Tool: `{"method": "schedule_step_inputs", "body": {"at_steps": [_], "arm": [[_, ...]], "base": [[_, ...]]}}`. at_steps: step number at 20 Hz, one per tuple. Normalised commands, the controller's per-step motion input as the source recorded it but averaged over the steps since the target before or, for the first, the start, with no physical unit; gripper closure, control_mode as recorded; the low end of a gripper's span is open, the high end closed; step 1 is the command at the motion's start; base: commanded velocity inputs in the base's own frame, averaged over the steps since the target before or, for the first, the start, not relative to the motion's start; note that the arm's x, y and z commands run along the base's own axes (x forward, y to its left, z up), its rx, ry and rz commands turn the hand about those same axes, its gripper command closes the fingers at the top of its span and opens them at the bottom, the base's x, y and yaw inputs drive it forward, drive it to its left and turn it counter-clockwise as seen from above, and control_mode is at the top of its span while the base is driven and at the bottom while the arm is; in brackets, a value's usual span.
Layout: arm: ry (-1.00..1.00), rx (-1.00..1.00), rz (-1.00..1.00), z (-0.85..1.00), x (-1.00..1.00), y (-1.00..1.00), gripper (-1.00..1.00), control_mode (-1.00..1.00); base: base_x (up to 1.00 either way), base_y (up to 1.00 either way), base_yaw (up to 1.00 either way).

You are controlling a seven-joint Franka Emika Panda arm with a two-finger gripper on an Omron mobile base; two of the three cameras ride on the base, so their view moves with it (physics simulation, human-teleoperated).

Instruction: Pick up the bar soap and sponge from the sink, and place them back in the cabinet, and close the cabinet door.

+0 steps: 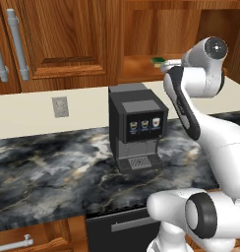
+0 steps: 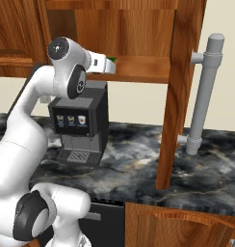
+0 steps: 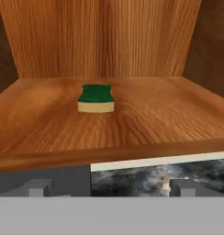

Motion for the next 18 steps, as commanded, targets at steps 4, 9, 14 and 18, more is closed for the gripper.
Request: {"method": "schedule_step_inputs", "body": {"at_steps": [4, 9, 14, 18], "arm": [[0.30, 0.05, -0.05, 0.11, -0.79, 0.00, -1.00, -1.00], [0.20, 0.09, 0.00, -0.01, -0.99, 0.00, -1.00, -1.00], [0.08, 0.02, 0.00, -0.19, -0.90, 0.00, -1.00, -1.00], [0.01, 0.00, 0.00, -0.29, -0.65, 0.01, -1.00, -1.00]], "base": [[0.00, 0.00, 0.00], [0.00, 0.00, 0.00], [0.00, 0.00, 0.00], [0.00, 0.00, 0.00]]}}
